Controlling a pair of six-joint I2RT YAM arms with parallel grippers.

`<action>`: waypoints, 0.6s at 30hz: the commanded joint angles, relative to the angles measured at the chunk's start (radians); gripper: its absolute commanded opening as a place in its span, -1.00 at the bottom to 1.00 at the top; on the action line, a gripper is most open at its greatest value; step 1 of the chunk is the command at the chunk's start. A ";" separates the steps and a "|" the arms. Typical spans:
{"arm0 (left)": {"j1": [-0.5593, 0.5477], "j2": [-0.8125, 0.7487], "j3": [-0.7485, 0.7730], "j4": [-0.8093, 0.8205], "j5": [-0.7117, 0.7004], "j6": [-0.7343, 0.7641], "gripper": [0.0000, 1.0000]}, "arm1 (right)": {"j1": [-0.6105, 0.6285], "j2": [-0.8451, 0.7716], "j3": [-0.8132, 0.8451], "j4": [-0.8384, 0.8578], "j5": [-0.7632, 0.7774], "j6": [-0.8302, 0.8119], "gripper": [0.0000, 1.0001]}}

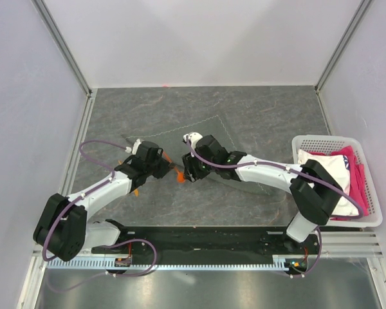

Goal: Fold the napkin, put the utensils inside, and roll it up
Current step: Pass the utensil from the left arm to the right

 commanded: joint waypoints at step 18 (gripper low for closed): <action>-0.030 -0.071 -0.014 0.143 -0.015 0.040 -0.51 | -0.117 0.180 0.112 -0.033 -0.119 0.248 -1.00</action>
